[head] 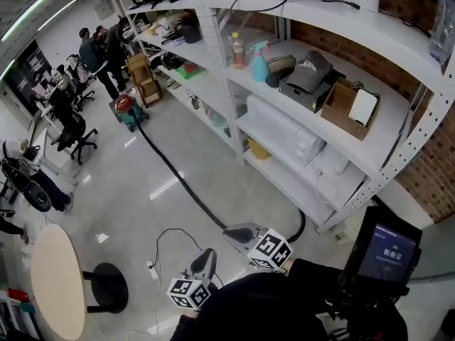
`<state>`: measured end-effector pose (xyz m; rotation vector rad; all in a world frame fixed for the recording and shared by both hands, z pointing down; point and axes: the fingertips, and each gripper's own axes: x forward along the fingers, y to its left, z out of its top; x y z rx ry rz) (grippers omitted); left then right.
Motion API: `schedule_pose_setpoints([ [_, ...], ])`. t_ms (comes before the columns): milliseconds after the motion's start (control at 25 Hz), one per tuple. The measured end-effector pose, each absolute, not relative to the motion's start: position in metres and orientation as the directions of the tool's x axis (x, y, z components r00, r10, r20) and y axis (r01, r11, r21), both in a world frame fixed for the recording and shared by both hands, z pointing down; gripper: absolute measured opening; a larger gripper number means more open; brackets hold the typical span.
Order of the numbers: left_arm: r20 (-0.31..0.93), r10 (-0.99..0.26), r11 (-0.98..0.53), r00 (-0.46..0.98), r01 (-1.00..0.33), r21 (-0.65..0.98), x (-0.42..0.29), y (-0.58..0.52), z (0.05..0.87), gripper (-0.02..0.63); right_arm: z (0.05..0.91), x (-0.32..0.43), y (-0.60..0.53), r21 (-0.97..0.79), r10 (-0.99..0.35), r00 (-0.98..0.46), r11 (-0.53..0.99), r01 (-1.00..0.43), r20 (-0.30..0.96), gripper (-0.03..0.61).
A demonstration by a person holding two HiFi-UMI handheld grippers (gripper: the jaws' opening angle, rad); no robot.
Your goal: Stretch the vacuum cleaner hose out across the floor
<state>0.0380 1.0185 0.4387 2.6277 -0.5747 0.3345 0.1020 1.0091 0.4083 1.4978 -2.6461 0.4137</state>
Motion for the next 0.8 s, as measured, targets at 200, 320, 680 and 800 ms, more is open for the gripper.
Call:
schedule_pose_setpoints([
  [200,0.336,-0.325,-0.815,0.884,-0.442,0.376,0.039,1.022,0.446,0.038,0.415,0.099,1.012,-0.195,-0.822,-0.53,0.496,-0.846,0.21,0.017],
  [320,0.34,-0.32,-0.813,0.884,-0.441,0.38,0.04,1.024,0.447,0.038,0.419,0.098,1.014,-0.198,-0.816,-0.535,0.5,-0.843,0.219,0.017],
  [680,0.353,-0.33,-0.796,0.875,-0.459,0.394,0.04,1.028,0.452,0.038,0.426,0.089,1.02,-0.184,-0.781,-0.575,0.545,-0.818,0.242,0.017],
  [800,0.357,-0.336,-0.792,0.871,-0.467,0.393,0.039,1.03,0.453,0.038,0.429,0.09,1.021,-0.186,-0.777,-0.578,0.547,-0.816,0.251,0.017],
])
